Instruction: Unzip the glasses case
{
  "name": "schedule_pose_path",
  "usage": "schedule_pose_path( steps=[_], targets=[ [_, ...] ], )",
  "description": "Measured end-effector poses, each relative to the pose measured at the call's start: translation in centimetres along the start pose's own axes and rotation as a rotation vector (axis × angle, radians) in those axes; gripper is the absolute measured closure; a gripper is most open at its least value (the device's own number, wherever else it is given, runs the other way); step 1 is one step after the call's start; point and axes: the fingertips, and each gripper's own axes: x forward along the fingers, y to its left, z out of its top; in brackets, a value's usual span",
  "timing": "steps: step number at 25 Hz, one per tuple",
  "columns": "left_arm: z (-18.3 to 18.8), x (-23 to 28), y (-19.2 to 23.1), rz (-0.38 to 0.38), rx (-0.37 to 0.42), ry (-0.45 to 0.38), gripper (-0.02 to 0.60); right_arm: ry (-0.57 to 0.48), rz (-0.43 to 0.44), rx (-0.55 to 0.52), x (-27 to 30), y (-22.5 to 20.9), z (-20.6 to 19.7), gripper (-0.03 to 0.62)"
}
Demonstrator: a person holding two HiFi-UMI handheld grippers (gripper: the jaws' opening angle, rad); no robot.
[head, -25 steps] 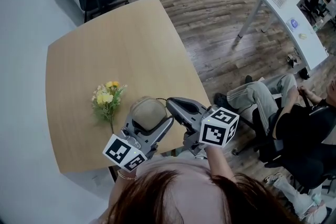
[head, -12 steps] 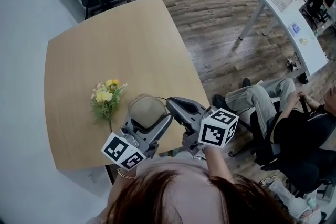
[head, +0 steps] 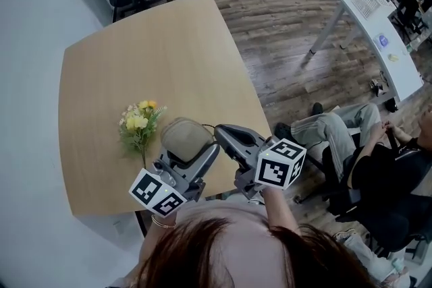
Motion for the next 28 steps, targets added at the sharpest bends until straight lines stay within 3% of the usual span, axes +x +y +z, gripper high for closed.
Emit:
schedule_pose_path(
  steps=[28],
  targets=[
    [1.6,-0.6,1.0,0.027,-0.126,-0.107,0.282,0.011,-0.016,0.012,-0.3,-0.1,-0.7,0.576]
  ],
)
